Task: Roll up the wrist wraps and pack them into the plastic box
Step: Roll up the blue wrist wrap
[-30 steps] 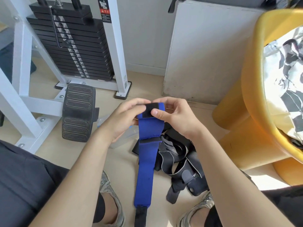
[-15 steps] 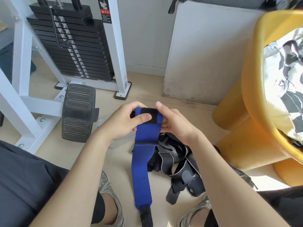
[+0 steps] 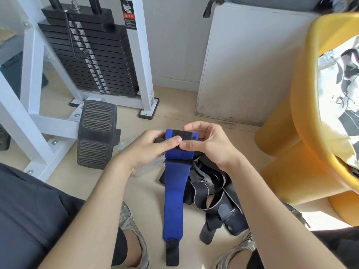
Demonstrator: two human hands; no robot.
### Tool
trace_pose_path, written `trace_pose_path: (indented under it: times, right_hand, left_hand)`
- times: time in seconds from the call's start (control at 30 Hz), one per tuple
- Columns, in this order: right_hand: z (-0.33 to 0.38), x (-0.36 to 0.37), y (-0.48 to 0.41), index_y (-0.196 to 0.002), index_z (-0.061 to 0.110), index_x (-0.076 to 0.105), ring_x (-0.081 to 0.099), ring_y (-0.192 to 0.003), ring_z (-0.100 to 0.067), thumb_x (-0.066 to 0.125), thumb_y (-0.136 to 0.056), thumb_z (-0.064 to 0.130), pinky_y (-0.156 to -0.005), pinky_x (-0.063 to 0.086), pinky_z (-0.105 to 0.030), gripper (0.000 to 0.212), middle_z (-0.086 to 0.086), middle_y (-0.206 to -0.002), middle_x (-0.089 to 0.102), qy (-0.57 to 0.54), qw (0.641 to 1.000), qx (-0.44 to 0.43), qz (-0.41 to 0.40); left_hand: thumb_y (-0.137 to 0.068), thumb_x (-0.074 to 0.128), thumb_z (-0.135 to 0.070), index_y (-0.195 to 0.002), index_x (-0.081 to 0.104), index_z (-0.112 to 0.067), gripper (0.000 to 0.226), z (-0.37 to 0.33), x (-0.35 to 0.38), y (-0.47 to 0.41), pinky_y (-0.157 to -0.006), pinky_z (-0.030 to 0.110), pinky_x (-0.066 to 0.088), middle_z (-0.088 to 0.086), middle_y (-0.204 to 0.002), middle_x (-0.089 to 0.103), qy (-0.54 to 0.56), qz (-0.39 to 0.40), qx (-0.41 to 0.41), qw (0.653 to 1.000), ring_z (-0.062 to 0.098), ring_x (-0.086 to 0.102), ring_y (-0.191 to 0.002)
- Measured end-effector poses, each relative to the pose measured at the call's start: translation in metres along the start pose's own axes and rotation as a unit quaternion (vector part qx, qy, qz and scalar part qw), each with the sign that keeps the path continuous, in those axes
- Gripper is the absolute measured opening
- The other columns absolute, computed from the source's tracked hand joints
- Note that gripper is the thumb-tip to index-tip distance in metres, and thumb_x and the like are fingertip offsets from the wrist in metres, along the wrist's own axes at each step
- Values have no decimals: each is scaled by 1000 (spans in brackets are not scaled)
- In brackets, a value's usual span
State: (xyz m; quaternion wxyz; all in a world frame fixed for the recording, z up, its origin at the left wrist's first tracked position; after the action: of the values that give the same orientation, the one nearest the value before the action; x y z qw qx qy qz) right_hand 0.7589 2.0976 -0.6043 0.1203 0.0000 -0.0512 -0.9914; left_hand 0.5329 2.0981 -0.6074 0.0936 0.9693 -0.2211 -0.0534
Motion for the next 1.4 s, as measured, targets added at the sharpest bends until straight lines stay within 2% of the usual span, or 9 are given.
trace_pose_path:
  times: [0.13, 0.33, 0.67, 0.9, 1.0, 1.1, 1.17, 1.27, 1.4]
  right_hand:
    - [-3, 4, -3, -117, 16, 65, 71, -85, -26, 90, -67, -3, -81, 60, -39, 59, -9, -107, 73, -37, 999, 2, 17]
    - [-15, -3, 3, -146, 24, 57, 77, -115, -32, 95, -73, -1, -100, 62, -51, 86, -14, -128, 76, 46, 992, 51, 106]
    - [-24, 11, -1, -125, 18, 79, 78, -113, -24, 76, -102, 23, -102, 61, -53, 24, -2, -118, 83, 91, 996, -19, 5]
    - [-12, 12, -6, -137, 21, 66, 79, -92, -23, 65, -101, 11, -75, 63, -36, 37, -4, -111, 81, -24, 998, 52, 12]
    - [-6, 13, -5, -133, 24, 68, 76, -94, -23, 66, -94, 35, -82, 62, -42, 41, 0, -113, 76, -66, 995, 68, 32]
    - [-5, 16, -1, -130, 30, 71, 79, -110, -28, 72, -93, 69, -89, 64, -45, 54, -2, -125, 79, -44, 996, 71, 19]
    - [-5, 17, 0, -128, 30, 71, 79, -112, -28, 76, -91, 66, -86, 62, -41, 52, -5, -124, 79, -48, 997, 57, 8]
    - [-4, 13, 3, -127, 26, 69, 76, -110, -28, 81, -95, 44, -91, 60, -43, 39, -5, -122, 77, -70, 997, 18, 5]
    - [1, 13, 3, -132, 21, 67, 75, -109, -26, 83, -96, 28, -93, 62, -43, 40, -5, -124, 75, -59, 998, -18, 14]
  left_hand:
    - [-104, 75, -29, -129, 77, -25, 26, 1, 4, 0, -89, 33, 66, 2, -122, 81, -10, -13, 21, 1000, 21, 78, -114]
    - [-106, 72, -26, -126, 76, -21, 21, -2, 2, 0, -85, 36, 68, 1, -119, 83, 29, -86, 46, 995, 24, 82, -106]
    - [-105, 74, -28, -128, 72, -26, 23, -10, 0, -2, -78, 38, 68, -5, -117, 81, 20, -84, 77, 993, 20, 81, -105]
    - [-101, 76, -10, -132, 67, -33, 40, -4, 2, -6, -84, 38, 64, -7, -118, 73, -52, -98, 151, 982, 16, 70, -106]
    - [-99, 76, -9, -136, 67, -35, 47, -4, -4, -8, -90, 45, 66, -6, -119, 74, -44, -101, 157, 982, 20, 72, -111]
    - [-93, 79, -1, -134, 71, -37, 54, -7, 3, -8, -94, 34, 63, -9, -108, 77, -40, -77, 158, 984, 15, 74, -103]
    - [-90, 78, 1, -130, 75, -39, 56, -8, 5, -8, -92, 35, 64, -7, -102, 76, -40, -75, 145, 986, 13, 72, -97]
    - [-92, 68, -9, -127, 78, -32, 43, -14, 2, -5, -89, 37, 64, 0, -111, 75, 58, -35, 110, 992, 17, 72, -104]
    - [-105, 61, -51, -125, 78, -31, 33, -21, 7, -2, -82, 37, 65, 2, -115, 80, 75, -53, 53, 994, 19, 78, -104]
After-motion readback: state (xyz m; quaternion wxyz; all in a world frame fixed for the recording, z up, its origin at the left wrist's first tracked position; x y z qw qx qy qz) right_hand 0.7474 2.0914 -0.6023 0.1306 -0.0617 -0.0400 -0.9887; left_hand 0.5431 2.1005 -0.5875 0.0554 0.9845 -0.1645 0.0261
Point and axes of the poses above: each hand's wrist, its own y-axis away from the middle knuckle, its own x-axis out of the palm, z = x × y, the point moved 1 cm from there along -y, towards the middle knuckle
